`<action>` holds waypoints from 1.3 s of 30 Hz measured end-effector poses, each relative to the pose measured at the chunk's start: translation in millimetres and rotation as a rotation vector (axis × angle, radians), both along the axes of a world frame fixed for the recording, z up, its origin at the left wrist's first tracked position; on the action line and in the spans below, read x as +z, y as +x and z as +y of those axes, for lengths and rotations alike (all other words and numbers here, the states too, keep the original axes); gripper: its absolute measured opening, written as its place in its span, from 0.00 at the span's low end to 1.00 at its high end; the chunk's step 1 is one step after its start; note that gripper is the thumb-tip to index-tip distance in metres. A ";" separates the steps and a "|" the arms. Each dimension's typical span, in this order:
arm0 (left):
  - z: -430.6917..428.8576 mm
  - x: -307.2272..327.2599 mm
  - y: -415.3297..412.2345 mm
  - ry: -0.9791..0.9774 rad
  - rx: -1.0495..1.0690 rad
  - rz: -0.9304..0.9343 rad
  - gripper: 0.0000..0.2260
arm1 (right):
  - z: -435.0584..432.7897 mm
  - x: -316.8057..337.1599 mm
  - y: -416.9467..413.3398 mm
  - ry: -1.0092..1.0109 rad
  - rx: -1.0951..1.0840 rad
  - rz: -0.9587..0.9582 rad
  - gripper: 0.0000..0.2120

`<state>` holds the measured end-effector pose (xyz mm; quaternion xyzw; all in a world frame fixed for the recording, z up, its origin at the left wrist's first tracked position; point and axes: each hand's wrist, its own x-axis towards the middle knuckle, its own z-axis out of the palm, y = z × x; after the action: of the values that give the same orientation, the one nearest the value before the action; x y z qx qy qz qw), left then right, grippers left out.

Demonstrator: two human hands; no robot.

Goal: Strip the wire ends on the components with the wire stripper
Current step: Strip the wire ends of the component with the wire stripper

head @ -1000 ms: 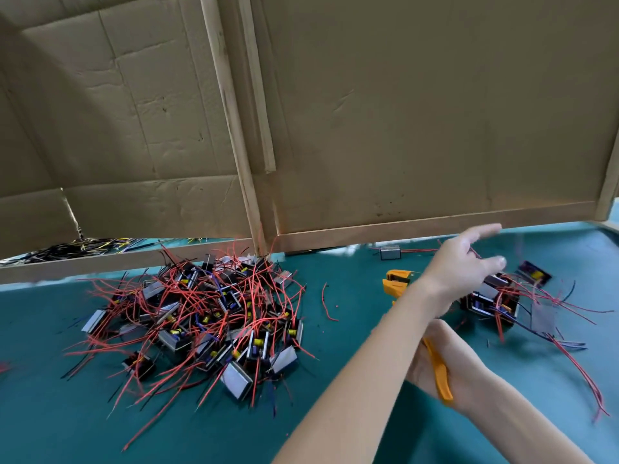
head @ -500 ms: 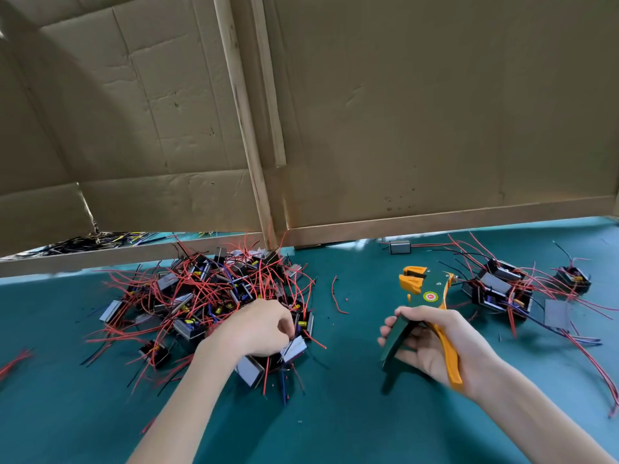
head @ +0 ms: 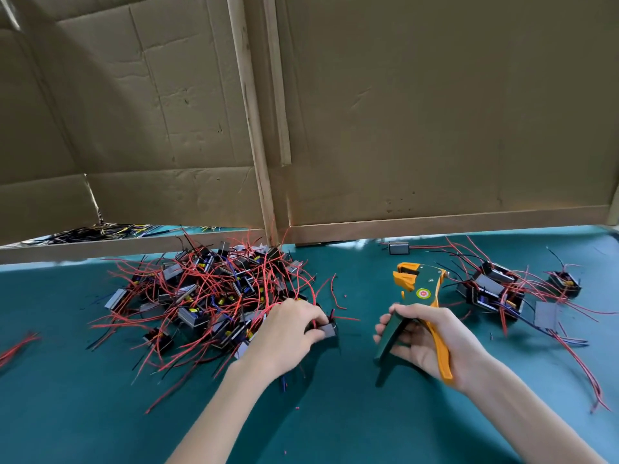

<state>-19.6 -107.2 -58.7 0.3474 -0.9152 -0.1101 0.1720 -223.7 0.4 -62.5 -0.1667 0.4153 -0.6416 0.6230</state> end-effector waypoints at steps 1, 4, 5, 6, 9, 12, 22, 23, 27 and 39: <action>2.9 -5.8 -2.6 -0.027 0.001 0.050 0.06 | 0.1 -0.1 0.3 -0.005 0.004 0.010 0.09; 10.9 -22.4 -6.0 -0.135 0.010 0.128 0.08 | 1.4 1.6 1.9 -0.017 0.009 0.036 0.09; 12.9 -26.1 -6.2 -0.162 0.012 0.137 0.08 | 1.8 1.9 2.3 -0.020 0.012 0.041 0.08; 14.5 -28.5 -6.3 -0.170 0.016 0.156 0.08 | 2.3 2.4 2.9 -0.024 0.016 0.047 0.08; 18.4 -29.8 -6.4 -0.108 0.020 0.264 0.06 | 3.0 3.1 4.7 -0.037 0.034 0.073 0.09; 25.1 -22.4 -7.5 0.061 0.031 0.463 0.01 | 4.3 3.9 6.0 -0.060 0.053 0.105 0.09; 32.4 4.5 -7.7 0.209 0.148 0.930 0.04 | 8.3 3.7 15.3 -0.124 0.099 0.220 0.06; 31.3 5.4 -7.4 0.275 0.174 0.967 0.05 | 8.5 3.8 16.0 -0.122 0.099 0.220 0.06; 25.0 7.7 -4.2 0.438 0.202 1.077 0.03 | 8.8 4.3 15.9 -0.128 0.087 0.233 0.09; 26.4 11.2 9.4 -0.093 0.062 0.898 0.11 | 12.1 7.7 22.6 -0.183 0.084 0.316 0.09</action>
<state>-10.2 -80.8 -47.5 0.2842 -0.7431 -0.2034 0.5706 -201.1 12.5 -54.8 -0.3385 0.4406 -0.6160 0.5584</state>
